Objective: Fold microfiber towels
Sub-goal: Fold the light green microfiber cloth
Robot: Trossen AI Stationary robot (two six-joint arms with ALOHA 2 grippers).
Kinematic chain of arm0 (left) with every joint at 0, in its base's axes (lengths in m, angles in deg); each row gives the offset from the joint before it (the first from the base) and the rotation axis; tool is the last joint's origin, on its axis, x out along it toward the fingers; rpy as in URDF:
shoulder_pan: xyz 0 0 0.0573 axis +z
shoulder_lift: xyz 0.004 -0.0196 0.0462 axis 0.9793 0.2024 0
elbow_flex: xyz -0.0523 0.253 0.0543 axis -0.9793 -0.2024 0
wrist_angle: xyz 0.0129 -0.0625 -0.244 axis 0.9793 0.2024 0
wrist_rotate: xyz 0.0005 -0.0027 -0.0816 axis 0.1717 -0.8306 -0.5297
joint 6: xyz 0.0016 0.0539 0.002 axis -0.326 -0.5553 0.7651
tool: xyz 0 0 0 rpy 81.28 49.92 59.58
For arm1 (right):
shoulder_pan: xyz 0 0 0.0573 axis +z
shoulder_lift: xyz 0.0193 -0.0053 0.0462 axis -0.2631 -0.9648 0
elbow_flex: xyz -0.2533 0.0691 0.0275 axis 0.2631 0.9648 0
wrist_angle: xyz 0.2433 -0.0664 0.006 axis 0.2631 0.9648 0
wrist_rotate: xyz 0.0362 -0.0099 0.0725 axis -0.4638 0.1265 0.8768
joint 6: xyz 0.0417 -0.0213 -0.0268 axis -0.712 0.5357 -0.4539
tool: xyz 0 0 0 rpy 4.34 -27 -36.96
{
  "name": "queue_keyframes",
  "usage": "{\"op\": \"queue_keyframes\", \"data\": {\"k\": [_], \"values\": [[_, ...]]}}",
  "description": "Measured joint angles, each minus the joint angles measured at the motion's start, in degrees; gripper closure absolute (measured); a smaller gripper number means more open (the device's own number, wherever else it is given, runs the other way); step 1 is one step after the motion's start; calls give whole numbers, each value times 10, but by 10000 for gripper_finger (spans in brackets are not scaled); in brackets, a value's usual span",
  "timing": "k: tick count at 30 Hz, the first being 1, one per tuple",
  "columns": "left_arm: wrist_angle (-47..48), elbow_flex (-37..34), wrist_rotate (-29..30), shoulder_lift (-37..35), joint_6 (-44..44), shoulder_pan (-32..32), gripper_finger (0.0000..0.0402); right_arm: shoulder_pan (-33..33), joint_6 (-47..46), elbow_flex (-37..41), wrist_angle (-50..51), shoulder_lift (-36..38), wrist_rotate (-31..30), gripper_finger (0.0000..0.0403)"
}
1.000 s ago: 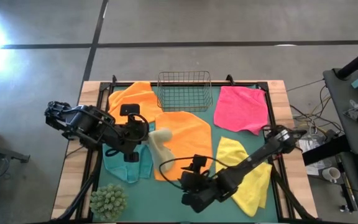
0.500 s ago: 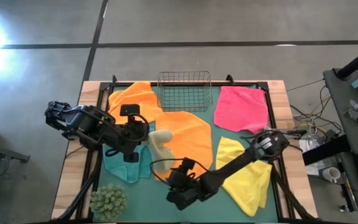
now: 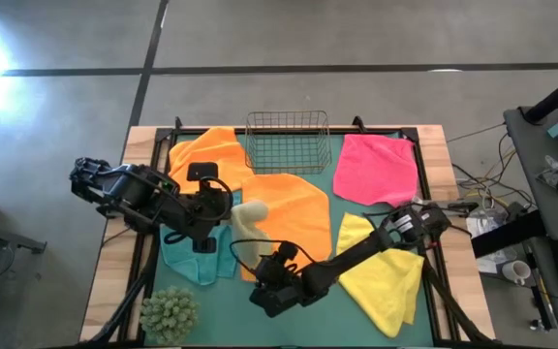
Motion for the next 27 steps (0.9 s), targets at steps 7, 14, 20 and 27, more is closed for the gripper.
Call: {"op": "queue_keyframes", "data": {"k": [7,14,20,27], "values": [[0,0,0,0,0,0,402,-15,-4,1,-17,-16,-5,200],[0,0,0,0,0,0,401,-36,-9,1,-17,-20,-7,220],[0,0,0,0,0,0,401,-39,5,1,-20,-20,-5,321],[3,0,0,0,0,0,401,-33,48,1,-9,-15,21,392]]}}
